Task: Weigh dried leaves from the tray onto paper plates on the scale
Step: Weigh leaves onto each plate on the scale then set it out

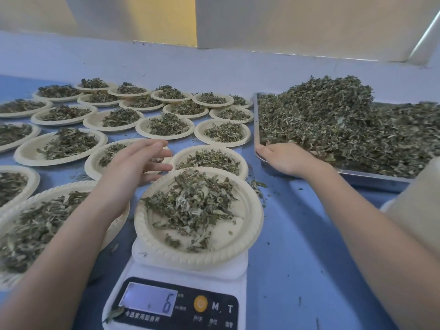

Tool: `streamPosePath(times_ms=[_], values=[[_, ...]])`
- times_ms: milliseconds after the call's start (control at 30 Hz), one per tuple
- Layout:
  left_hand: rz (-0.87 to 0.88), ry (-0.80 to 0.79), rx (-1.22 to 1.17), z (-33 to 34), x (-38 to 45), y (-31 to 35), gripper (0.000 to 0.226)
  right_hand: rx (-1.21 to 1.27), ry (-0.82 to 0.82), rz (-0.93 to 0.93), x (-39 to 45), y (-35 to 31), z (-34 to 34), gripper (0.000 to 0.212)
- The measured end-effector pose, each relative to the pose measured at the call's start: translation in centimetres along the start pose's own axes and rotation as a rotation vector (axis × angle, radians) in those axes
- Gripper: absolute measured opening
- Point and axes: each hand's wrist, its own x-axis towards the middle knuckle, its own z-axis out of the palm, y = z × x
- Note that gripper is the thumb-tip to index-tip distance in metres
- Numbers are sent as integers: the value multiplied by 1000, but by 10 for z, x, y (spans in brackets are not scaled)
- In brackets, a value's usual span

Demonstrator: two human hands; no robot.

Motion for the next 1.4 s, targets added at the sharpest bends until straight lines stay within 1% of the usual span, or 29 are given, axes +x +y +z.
streamPosePath(times_ms=[67,133,167,233,300,367,433,500,533,600,667,700,767,867,967,1100,1267,1400], values=[[-2,17,5,1,-1,0,22,11,41,-25,-4,-2,1,68],[1,25,11,1,-2,0,20,81,84,-43,-5,-4,-3,56],[3,24,12,1,-2,0,20,109,114,-35,-6,-6,-8,54],[3,22,16,1,-3,0,21,149,207,-3,-9,-10,-17,54],[3,20,13,0,-3,1,20,239,341,-15,-20,-22,-26,55],[1,20,3,0,-3,2,19,363,441,-102,-37,-43,-32,55],[-1,18,-9,1,-3,3,19,518,475,-241,-61,-70,-34,54],[2,10,-9,2,-3,3,20,604,466,-389,-86,-96,-35,54],[4,4,-2,2,-3,3,21,600,456,-449,-96,-107,-36,52],[11,1,8,4,-4,2,24,502,389,-542,-111,-126,-37,44],[18,10,6,4,-4,1,24,366,261,-592,-119,-134,-36,36],[17,14,3,3,-4,1,24,329,203,-593,-121,-134,-35,37],[10,16,-10,2,-3,1,24,337,124,-555,-124,-129,-34,46],[3,9,-8,1,-2,2,22,498,78,-463,-124,-118,-37,54],[-2,8,-1,2,-2,2,21,600,70,-414,-119,-112,-38,60],[1,12,-17,1,-2,2,16,602,73,-418,-117,-111,-38,62],[7,10,-23,1,-1,2,20,581,81,-409,-115,-110,-38,53],[8,12,-23,1,-2,2,24,586,82,-402,-115,-109,-38,54]])
